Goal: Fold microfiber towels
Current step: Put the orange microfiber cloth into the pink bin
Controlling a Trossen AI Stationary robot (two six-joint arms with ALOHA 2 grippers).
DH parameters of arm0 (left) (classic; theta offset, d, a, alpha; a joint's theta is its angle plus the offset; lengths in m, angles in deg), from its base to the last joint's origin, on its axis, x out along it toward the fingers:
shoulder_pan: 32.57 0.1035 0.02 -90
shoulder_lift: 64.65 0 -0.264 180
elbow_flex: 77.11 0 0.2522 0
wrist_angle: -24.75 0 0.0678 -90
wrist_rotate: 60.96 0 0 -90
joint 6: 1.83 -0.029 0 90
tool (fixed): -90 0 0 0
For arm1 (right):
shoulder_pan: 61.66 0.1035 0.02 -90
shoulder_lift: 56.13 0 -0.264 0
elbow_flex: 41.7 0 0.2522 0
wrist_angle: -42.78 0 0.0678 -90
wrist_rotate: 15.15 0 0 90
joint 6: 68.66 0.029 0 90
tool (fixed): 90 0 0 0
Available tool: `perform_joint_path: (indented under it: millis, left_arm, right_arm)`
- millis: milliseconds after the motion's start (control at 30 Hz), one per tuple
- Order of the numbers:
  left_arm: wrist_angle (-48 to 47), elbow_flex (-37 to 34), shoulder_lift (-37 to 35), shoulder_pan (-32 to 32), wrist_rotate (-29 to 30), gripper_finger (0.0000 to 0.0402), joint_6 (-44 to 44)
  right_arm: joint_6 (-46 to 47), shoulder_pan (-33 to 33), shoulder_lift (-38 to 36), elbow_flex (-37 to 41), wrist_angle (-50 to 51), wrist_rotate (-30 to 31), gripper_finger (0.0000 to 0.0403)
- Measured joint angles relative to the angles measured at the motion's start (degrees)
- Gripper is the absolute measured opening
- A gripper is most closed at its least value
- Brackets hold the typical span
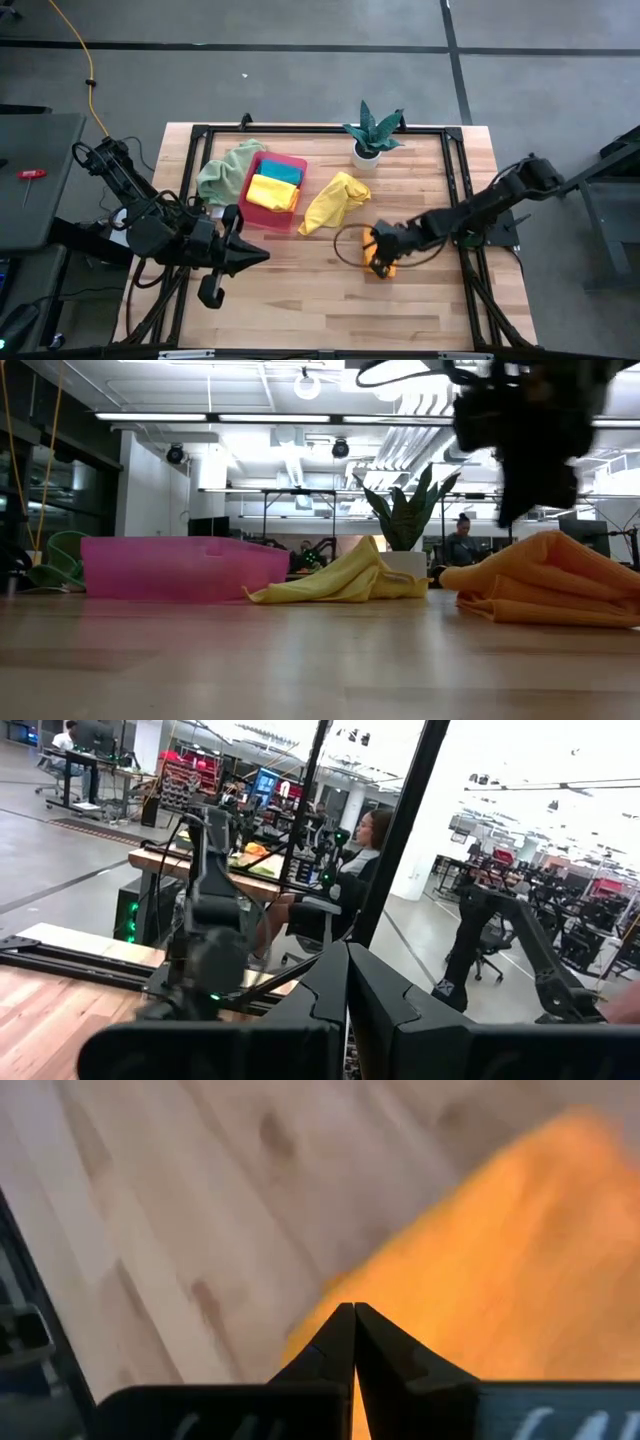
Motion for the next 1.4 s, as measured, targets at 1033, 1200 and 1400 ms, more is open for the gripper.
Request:
perform_joint_path:
  millis: [1033, 1200, 1400]
  left_arm:
    - [-0.34, 0.05, 0.63, 1.19, 0.38, 0.0000, 1.54]
    - [-0.41, 0.07, 2.41, 4.08, 0.88, 0.0000, 4.46]
    - [-0.69, 0.00, 6.09, 6.90, -1.89, 0.0000, 8.89]
  right_arm:
    - [19.79, 4.87, -7.44, 0.04, 16.75, 11.82, 0.0000]
    - [24.25, 3.96, -4.86, 0.04, 17.86, 10.79, 0.0000]
    - [25.43, 2.01, 2.89, 0.04, 14.36, 5.68, 0.0000]
